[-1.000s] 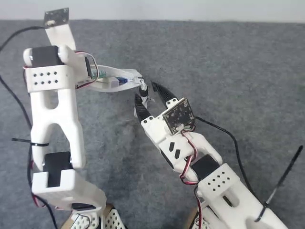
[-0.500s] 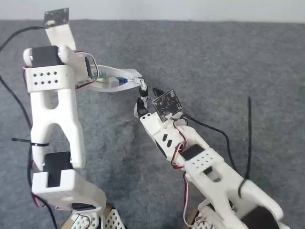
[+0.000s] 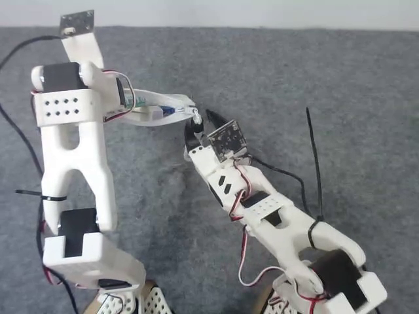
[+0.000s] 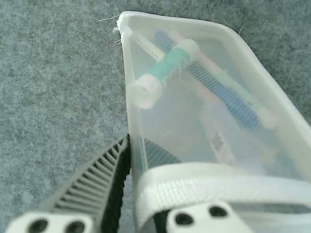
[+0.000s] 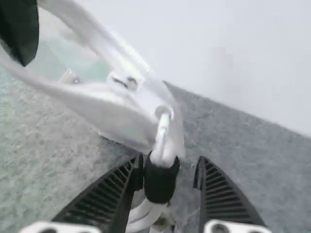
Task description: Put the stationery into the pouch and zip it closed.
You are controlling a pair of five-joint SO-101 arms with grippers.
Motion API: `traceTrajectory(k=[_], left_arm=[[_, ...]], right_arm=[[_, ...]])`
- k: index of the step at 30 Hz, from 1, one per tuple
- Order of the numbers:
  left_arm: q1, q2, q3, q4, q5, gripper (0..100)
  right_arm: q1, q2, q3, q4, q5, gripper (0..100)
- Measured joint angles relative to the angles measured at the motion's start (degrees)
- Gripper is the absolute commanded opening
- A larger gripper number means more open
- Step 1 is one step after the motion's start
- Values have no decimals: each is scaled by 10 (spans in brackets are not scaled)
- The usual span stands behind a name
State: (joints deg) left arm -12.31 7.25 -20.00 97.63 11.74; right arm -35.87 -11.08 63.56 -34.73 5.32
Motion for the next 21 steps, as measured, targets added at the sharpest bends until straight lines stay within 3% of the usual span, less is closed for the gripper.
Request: traceTrajectory(k=[7,10,21], left_arm=[[0,0,0,0,0,12],[0,0,0,0,0,12],[0,0,0,0,-1,12]], right_arm=[[0,4,18,-83,62,46],[1,4,18,-85,66,5],[1,-17,50,-67,116,6]])
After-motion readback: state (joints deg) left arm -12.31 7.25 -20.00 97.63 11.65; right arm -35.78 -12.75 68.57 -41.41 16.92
